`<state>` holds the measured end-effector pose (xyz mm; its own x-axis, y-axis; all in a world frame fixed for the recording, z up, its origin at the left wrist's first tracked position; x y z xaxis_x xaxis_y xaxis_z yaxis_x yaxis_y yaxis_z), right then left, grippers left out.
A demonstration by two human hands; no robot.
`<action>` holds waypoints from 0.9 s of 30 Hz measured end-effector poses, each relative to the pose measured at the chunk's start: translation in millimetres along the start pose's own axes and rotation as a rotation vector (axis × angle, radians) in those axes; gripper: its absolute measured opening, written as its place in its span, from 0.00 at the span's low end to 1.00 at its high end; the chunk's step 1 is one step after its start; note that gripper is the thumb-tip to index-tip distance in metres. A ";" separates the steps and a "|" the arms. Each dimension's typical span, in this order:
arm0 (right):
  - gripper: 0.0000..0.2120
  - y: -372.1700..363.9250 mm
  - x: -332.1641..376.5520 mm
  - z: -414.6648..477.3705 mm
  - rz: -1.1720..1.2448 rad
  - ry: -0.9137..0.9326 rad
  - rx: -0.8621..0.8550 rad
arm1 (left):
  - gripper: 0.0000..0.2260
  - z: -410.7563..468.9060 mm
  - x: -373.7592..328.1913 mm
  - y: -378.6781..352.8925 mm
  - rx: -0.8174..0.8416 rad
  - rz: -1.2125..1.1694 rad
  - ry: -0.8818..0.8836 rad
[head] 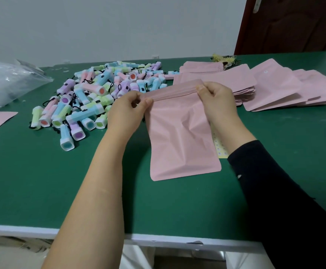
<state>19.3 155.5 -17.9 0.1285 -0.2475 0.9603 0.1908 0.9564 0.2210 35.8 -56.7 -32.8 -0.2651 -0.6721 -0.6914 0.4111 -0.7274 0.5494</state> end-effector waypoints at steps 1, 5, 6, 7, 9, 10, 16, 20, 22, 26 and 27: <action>0.18 -0.5 0.4 0.0 0.001 -0.004 0.006 | 0.10 -0.1 0.6 0.1 -0.009 -0.070 0.015; 0.18 -2.4 1.6 -1.6 0.036 -0.026 0.017 | 0.12 -2.2 -1.4 1.9 -0.034 -0.301 0.080; 0.18 -2.6 1.3 -1.5 0.066 -0.040 0.021 | 0.12 -3.3 -2.1 0.6 -0.026 -0.327 0.093; 0.19 -2.9 0.3 -1.6 0.120 -0.064 0.039 | 0.12 -4.1 -2.2 -1.2 -0.017 -0.344 0.113; 0.19 -3.7 -1.8 -2.3 0.253 -0.132 0.100 | 0.13 -5.8 -2.6 -4.9 -0.006 -0.402 0.189; 0.22 -4.5 -2.9 -2.6 0.293 -0.169 0.133 | 0.13 -6.4 -3.3 -7.1 0.000 -0.466 0.239; 0.24 -5.3 -8.6 -0.4 0.419 -0.249 0.063 | 0.11 -8.1 -6.2 -19.4 0.267 -0.667 0.317; 0.19 -1.3 -17.1 7.6 0.492 -0.374 0.036 | 0.11 -14.0 -5.1 -26.2 0.496 -0.564 0.309; 0.15 -2.6 -16.7 6.3 0.466 -0.401 0.140 | 0.07 -11.4 -2.4 -26.5 0.363 -0.567 0.347; 0.08 -15.9 -21.3 -4.0 0.276 -0.374 0.407 | 0.06 -7.2 0.3 -25.9 0.154 -0.710 0.398; 0.08 -18.8 -23.9 -5.3 0.258 -0.367 0.411 | 0.06 -7.2 -0.1 -25.5 0.124 -0.724 0.407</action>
<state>17.8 142.6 -45.9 -0.2377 -0.0006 0.9713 -0.2030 0.9780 -0.0490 31.6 -37.1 -50.1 -0.0816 0.0517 -0.9953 0.1550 -0.9858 -0.0639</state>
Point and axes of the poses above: each hand's wrist, its own z-axis towards the middle knuckle, its own y-axis out of the back of the hand, x = y × z, the point moved 3 cm from there along z, towards the middle knuckle, and after that the axes turned 9 degrees about -y, right-handed, at the moved point
